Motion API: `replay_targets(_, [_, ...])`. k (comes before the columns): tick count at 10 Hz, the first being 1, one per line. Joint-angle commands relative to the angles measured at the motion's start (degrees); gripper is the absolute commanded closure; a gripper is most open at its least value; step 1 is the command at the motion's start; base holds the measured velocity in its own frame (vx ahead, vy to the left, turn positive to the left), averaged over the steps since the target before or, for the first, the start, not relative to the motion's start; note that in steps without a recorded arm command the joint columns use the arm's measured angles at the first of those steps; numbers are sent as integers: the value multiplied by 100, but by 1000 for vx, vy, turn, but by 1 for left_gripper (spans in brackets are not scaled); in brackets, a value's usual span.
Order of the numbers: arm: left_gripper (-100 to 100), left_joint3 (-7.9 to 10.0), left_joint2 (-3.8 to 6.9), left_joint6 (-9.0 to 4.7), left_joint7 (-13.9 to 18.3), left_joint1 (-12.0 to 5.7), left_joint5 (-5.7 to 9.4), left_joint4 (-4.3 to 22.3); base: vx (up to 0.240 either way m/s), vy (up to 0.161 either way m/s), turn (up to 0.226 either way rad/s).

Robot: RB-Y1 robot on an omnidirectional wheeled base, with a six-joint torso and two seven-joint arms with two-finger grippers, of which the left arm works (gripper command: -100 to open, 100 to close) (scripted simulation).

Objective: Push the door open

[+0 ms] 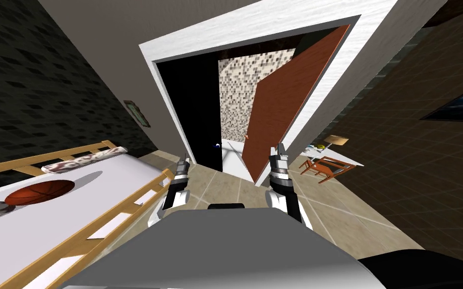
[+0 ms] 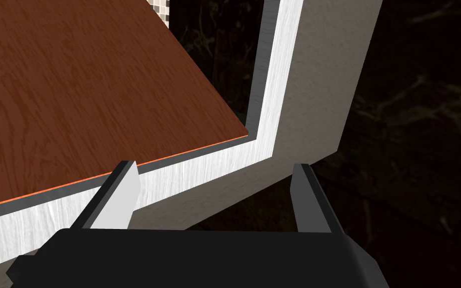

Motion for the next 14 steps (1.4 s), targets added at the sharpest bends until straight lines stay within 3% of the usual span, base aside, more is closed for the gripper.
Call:
replay_targets(1, [-100,30,16,-39,17,-41,-7,167,37,62,-54])
replay_targets(6, [-100,247,66,-245,89,-439,-86,1125,54,85,-187])
replay_targets(8, [-100,291,73,-286,103,-519,-102,1319,66,87,-125])
replay_targets(12, [-100,467,78,-453,162,-842,-167,2040,43,83,-196])
replay_targets(14, [-100,511,77,-495,176,-923,-183,2291,20,77,-71])
